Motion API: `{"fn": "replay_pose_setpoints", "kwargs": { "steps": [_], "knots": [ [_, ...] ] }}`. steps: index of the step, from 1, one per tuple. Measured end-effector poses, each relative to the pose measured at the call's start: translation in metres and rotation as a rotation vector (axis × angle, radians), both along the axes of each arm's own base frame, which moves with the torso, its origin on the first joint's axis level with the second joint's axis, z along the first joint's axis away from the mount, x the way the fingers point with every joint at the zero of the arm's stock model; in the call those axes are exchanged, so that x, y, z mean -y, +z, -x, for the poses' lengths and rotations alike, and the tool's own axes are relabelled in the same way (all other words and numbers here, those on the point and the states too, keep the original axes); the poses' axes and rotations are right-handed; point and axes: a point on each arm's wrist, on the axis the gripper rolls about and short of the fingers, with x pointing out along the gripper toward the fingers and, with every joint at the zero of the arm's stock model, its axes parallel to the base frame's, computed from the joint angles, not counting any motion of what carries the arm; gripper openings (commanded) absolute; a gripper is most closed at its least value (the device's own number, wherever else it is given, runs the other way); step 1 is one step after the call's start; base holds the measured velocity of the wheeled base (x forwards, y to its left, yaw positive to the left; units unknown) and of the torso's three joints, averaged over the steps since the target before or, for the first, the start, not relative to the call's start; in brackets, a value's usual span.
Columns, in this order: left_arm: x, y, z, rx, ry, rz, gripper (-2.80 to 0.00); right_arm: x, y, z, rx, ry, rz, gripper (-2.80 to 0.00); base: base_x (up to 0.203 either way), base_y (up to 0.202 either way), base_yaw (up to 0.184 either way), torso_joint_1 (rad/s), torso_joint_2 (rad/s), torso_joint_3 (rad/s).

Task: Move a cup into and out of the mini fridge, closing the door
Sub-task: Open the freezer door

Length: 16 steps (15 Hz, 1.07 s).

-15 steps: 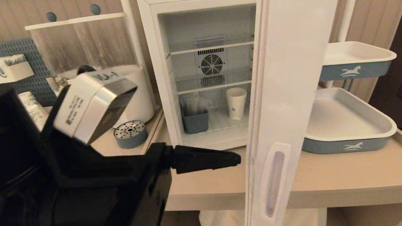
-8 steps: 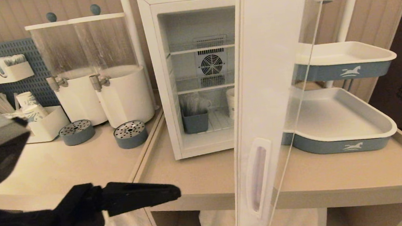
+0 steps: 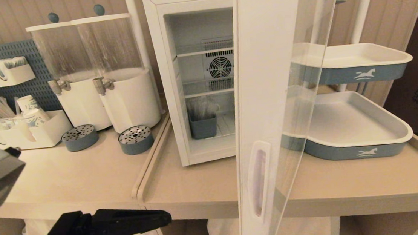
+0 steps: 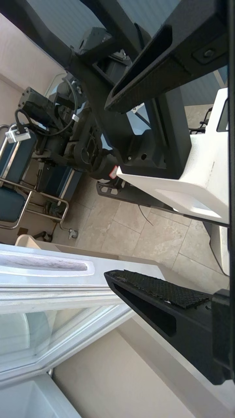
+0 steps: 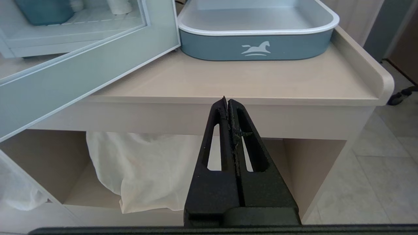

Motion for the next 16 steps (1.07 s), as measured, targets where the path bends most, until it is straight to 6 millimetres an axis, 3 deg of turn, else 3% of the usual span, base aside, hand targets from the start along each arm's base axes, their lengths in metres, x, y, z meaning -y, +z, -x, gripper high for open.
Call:
{"fn": "replay_pose_setpoints", "kwargs": {
  "steps": [8, 16],
  "knots": [
    [-0.0055, -0.0049, 0.004, 0.01, 0.065, -0.005, 0.0, 0.0, 0.0, 0.0, 0.0, 0.0, 0.0, -2.8, 0.0, 0.0, 0.0, 0.0, 0.0, 0.0],
    [-0.0039, -0.0056, 0.0022, 0.007, 0.067, -0.002, 0.0, 0.0, 0.0, 0.0, 0.0, 0.0, 0.0, -2.8, -0.096, 0.0, 0.001, 0.0, 0.0, 0.001]
  ]
}}
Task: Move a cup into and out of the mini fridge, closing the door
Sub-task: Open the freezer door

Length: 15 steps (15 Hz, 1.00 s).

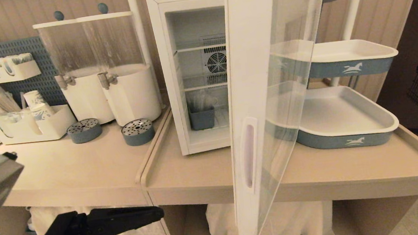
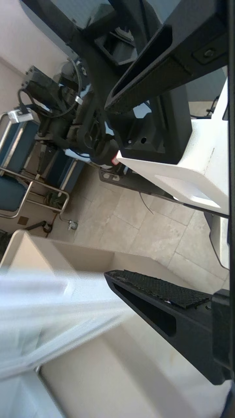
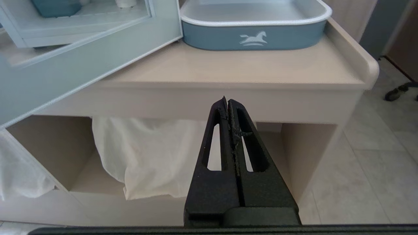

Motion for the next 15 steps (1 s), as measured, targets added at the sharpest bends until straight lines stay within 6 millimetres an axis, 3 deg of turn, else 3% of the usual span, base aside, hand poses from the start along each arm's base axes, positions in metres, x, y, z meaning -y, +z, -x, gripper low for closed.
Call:
{"fn": "replay_pose_setpoints", "kwargs": {
  "steps": [6, 11, 15],
  "knots": [
    [0.006, 0.001, -0.012, -0.009, 0.031, -0.008, 0.0, 0.0, 0.0, 0.0, 0.0, 0.0, 0.0, -2.8, -0.04, 0.0, 0.002, 0.001, 0.0, 0.002],
    [0.034, 0.01, -0.082, 0.027, 0.11, 0.025, 0.0, 0.0, 0.0, 0.0, 0.0, 0.001, 0.0, -2.8, 0.0, 0.0, 0.0, 0.0, 0.0, 0.0],
    [0.063, -0.001, -0.132, 0.001, 0.005, 0.011, 0.0, 0.0, 0.0, 0.0, 0.0, -0.001, 0.0, -2.8, 0.0, 0.0, 0.0, 0.0, 0.0, 0.0]
  ]
}}
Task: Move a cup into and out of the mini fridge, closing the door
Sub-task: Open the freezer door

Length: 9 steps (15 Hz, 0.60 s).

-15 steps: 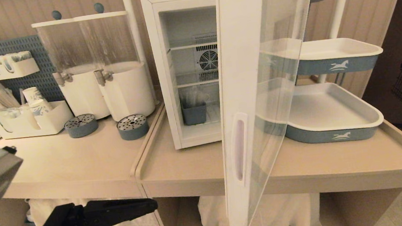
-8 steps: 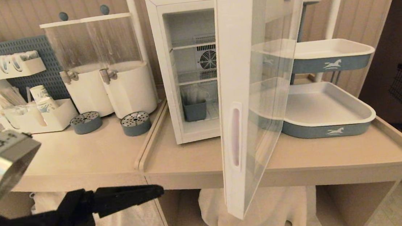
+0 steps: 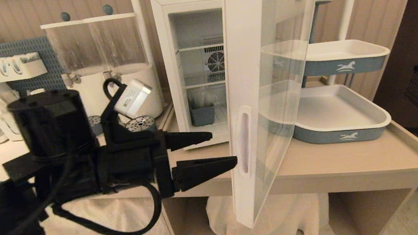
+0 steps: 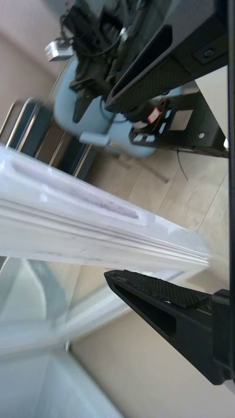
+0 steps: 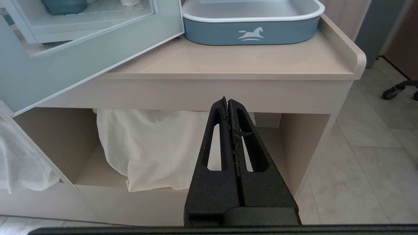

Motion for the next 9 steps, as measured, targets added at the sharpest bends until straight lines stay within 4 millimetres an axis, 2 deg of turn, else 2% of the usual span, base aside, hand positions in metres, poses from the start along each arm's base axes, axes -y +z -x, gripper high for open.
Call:
{"fn": "replay_pose_setpoints", "kwargs": {
  "steps": [2, 4, 7, 9],
  "knots": [
    [0.013, -0.009, -0.007, -0.027, -0.074, -0.013, 0.0, 0.0, 0.0, 0.0, 0.0, 0.0, 0.0, -2.8, 0.0, 0.0, 0.0, 0.0, 0.0, 0.0],
    [0.025, -0.014, -0.005, -0.044, -0.122, -0.022, 0.0, 0.0, 0.0, 0.0, 0.0, 0.001, 0.0, -2.8, 0.0, 0.0, 0.0, 0.0, 0.0, 0.0],
    [0.035, -0.015, 0.01, -0.057, -0.183, -0.025, 0.0, 0.0, 0.0, 0.0, 0.0, 0.0, 0.0, -2.8, 0.0, 0.0, 0.0, 0.0, 0.0, 0.0],
    [0.034, -0.008, 0.028, -0.041, -0.223, -0.01, 0.0, 0.0, 0.0, 0.0, 0.0, 0.0, 0.0, -2.8, 0.0, 0.0, 0.0, 0.0, 0.0, 0.0]
  ]
}}
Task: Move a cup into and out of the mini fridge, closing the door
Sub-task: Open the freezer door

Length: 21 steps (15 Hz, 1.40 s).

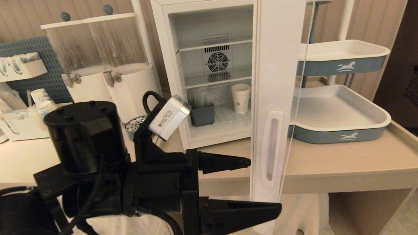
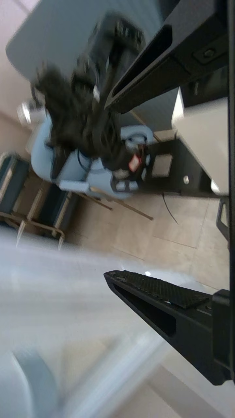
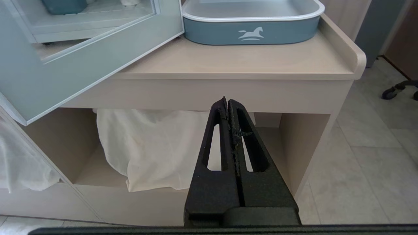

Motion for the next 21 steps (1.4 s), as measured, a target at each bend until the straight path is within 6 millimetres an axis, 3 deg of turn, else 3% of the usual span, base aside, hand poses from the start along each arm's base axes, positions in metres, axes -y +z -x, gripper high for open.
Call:
{"fn": "replay_pose_setpoints", "kwargs": {
  "steps": [5, 7, 9, 14, 17, 19, 21],
  "knots": [
    [-0.015, 0.022, 0.048, 0.022, -0.092, 0.055, 0.0, 0.0, 0.0, 0.0, 0.0, 0.001, 0.0, -2.8, 0.0, 0.0, 0.0, 0.0, 0.0, 0.0],
    [-0.019, 0.024, 0.053, 0.037, -0.075, 0.064, 0.0, 0.0, 0.0, 0.0, 0.0, 0.001, 0.0, -2.8, 0.0, 0.0, 0.0, 0.0, 0.0, 0.0],
    [-0.026, 0.022, 0.047, 0.042, 0.002, 0.062, 0.0, 0.0, 0.0, 0.0, 0.0, 0.0, 0.0, -2.8, 0.0, 0.0, 0.0, 0.0, 0.0, 0.0],
    [-0.042, 0.003, -0.012, 0.028, 0.238, 0.038, 0.0, 0.0, 0.0, 0.0, 0.0, 0.0, 0.0, -2.8, 0.0, 0.0, 0.0, 0.0, 0.0, 0.0],
    [-0.03, -0.007, -0.038, 0.037, 0.247, 0.049, 0.0, 0.0, 0.0, 0.0, 0.0, 0.0, 0.0, -2.8, 0.0, 0.0, 0.0, 0.0, 0.0, 0.0],
    [-0.017, -0.011, -0.041, 0.021, 0.211, 0.043, 0.0, 0.0, 0.0, 0.0, 0.0, -0.001, 0.0, -2.8, 0.0, 0.0, 0.0, 0.0, 0.0, 0.0],
    [0.003, -0.013, -0.029, -0.001, 0.134, 0.041, 0.0, 0.0, 0.0, 0.0, 0.0, 0.0, 0.0, -2.8, 0.0, 0.0, 0.0, 0.0, 0.0, 0.0]
  ]
}}
